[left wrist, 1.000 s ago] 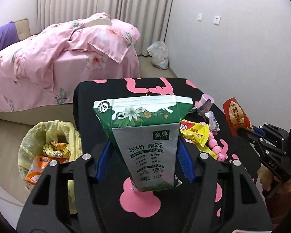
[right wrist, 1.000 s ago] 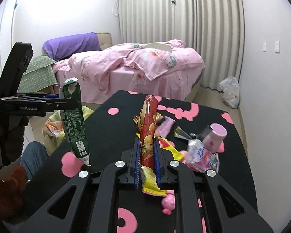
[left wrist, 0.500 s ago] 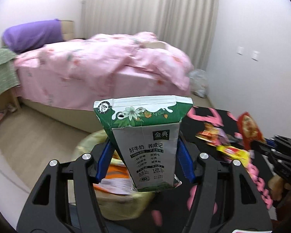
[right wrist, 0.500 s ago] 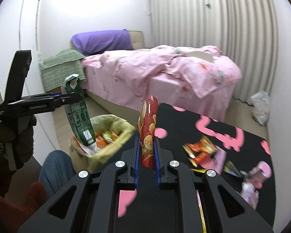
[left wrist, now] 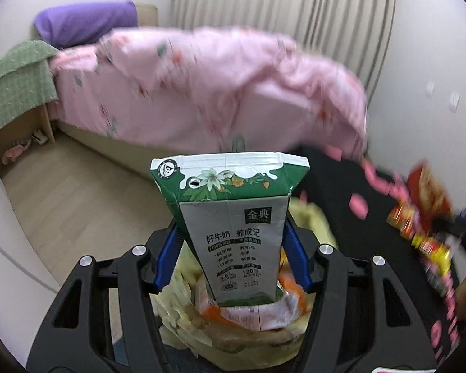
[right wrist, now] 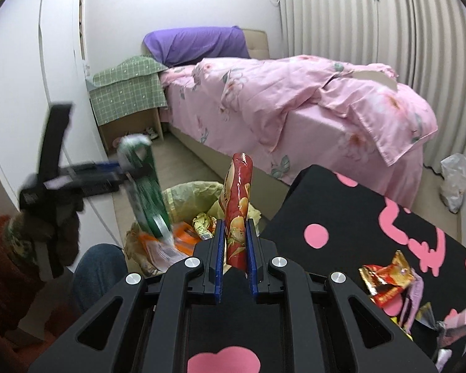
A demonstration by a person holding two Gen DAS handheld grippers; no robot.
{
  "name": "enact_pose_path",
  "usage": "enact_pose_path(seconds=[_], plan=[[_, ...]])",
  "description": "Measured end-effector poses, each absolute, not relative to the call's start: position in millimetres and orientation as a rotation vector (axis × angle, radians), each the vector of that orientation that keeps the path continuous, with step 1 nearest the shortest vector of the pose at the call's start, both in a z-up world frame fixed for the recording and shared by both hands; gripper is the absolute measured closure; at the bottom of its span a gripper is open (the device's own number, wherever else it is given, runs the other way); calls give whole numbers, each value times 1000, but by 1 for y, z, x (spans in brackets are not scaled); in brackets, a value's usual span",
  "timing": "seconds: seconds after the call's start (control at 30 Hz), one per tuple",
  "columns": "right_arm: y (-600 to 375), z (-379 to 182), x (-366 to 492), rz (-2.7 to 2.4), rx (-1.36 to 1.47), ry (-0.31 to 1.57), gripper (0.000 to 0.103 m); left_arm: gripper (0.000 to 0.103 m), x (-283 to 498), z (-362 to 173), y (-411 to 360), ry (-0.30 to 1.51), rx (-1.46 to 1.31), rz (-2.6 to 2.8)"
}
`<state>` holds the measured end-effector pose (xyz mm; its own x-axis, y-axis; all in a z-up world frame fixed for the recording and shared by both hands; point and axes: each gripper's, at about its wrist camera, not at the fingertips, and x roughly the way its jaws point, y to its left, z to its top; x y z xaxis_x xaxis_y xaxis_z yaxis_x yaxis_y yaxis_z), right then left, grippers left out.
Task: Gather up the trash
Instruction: 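Carry the milk packet and red tube to the yellow trash bag and open both tools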
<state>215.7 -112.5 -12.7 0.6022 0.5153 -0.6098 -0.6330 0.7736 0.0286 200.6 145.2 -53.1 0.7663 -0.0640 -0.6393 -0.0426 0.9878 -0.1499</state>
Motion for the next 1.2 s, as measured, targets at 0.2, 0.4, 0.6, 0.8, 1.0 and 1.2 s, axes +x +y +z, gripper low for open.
enact_pose_path(seconds=[0.2,0.4,0.6,0.8,1.0,1.2], plan=[[-90,-33,236,719,-228,682,89,48,209,-105,145,831,-171,-33],[-52,-64,260,761,-275,733,89,48,204,-103,164,813,-250,-34],[-24,-93,281,799,-310,800,61,17,209,-90,186,785,-433,-112],[-36,-94,270,775,-338,763,58,17,203,-73,180,734,-362,-19],[-87,-82,255,683,-294,749,55,16,197,-62,167,702,-336,-13],[-152,-72,222,572,-230,720,55,16,199,-59,125,713,-300,-115]])
